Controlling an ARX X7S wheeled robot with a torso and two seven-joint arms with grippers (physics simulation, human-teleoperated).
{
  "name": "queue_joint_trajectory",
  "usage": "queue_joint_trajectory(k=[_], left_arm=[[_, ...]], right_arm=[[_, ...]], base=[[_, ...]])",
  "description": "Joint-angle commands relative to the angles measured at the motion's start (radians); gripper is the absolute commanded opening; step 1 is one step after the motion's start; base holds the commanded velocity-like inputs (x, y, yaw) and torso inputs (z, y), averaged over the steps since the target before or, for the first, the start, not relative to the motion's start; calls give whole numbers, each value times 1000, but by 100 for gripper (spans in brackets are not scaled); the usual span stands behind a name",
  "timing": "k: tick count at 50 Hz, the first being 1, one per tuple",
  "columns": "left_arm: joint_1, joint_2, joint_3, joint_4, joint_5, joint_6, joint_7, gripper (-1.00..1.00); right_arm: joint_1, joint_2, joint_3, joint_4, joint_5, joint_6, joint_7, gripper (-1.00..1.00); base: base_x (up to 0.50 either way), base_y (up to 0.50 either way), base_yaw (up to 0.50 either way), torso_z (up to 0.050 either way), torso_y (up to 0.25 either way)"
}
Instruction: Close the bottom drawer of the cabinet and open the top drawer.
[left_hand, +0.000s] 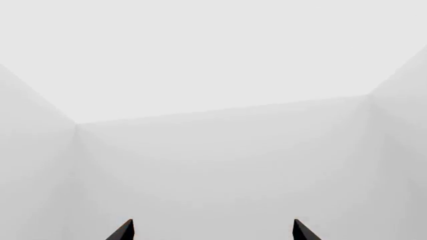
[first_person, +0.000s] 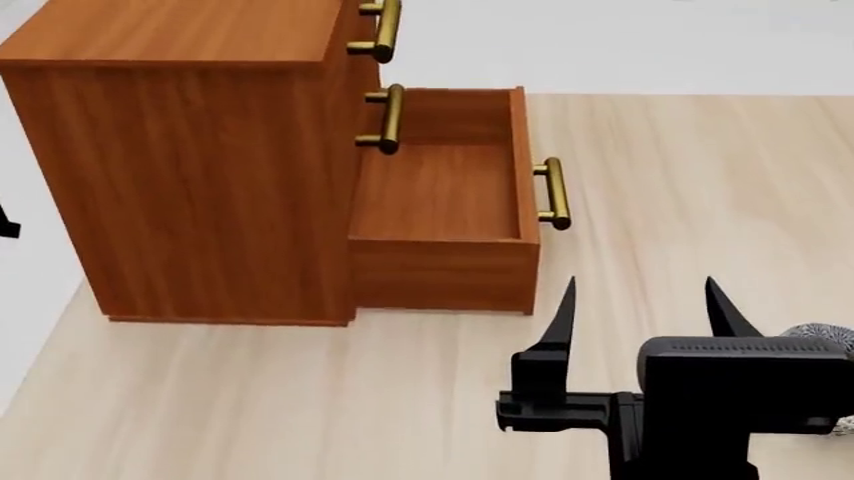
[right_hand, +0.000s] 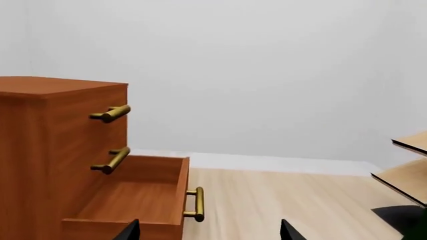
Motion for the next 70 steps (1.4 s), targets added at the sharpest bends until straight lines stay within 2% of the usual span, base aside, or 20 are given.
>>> queue_joint_trajectory(k=[1, 54, 70], left_arm=[[-1, -5, 1, -6, -6, 7, -7, 100], [-10, -24, 21, -10, -33, 19, -38, 100], [-16, -21, 15, -12, -60, 11, -52, 100]], right_arm=[[3, 4, -4, 4, 3, -1, 5, 100], [3, 20, -11, 8, 27, -8, 25, 100], [-3, 22, -5, 8, 40, -16, 30, 100]], base=[[270, 0, 0, 0, 0], [281, 0, 0, 0, 0], [-2, 0, 0, 0, 0]])
